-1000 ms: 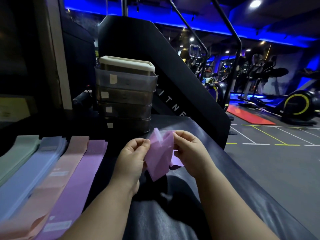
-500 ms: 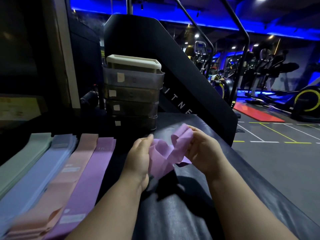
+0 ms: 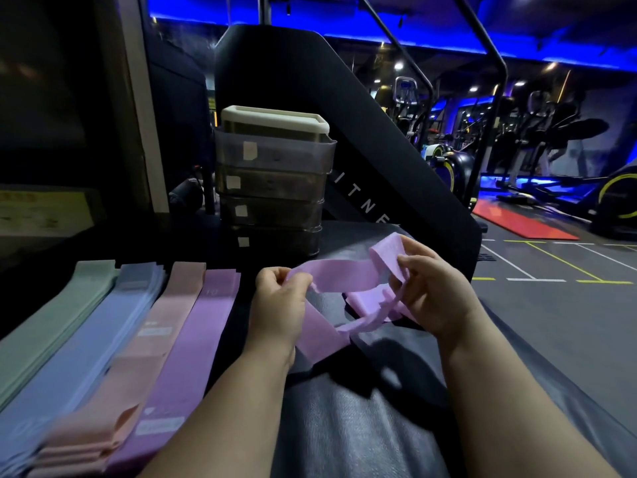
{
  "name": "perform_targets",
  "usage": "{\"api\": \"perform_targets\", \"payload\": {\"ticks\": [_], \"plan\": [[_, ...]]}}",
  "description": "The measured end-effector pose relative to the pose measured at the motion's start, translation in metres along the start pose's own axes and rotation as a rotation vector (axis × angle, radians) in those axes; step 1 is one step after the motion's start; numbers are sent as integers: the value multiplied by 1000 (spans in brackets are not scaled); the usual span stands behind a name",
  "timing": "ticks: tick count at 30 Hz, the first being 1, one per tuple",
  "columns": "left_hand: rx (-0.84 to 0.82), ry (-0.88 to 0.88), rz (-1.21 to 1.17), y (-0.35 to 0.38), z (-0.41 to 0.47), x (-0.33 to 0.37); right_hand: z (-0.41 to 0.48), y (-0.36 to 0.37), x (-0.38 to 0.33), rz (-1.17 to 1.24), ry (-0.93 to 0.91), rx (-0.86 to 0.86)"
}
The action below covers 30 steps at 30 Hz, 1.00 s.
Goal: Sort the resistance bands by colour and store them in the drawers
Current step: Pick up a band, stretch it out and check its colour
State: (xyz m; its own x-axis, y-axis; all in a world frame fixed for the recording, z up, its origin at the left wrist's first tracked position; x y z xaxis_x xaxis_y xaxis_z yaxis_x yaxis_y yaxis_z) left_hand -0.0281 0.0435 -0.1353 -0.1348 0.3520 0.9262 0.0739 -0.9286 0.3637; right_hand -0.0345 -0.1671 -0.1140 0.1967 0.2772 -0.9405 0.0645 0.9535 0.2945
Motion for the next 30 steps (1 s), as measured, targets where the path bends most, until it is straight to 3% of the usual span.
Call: {"api": "perform_targets", "payload": {"ticks": [9,15,20,30], "plan": [[-64,-26,-83,2,-1,-1,2,-11,6,-181,-8,148],[-73,-61,-122,4,-2,-3,0,0,0,-165,-58,30],[-112,-61,-80,5,-3,0,1,1,8,-623,-75,-62],[-3,51,89,0,-2,4,0,-3,-9,-1072,-300,207]]}}
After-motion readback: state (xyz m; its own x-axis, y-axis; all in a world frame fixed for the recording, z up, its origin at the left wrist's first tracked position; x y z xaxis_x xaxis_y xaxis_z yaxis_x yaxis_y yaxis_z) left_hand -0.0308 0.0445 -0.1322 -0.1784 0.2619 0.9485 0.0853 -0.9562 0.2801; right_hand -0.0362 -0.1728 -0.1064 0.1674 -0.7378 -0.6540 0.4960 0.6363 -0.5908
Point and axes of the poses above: each hand's wrist, its own z-axis towards the middle knuckle, its own y-axis out of the palm, x = y × z, the point moved 6 cm from there along z, towards the middle knuckle, and after that the axes turned 12 degrees about -z, right-handed, at the moved point
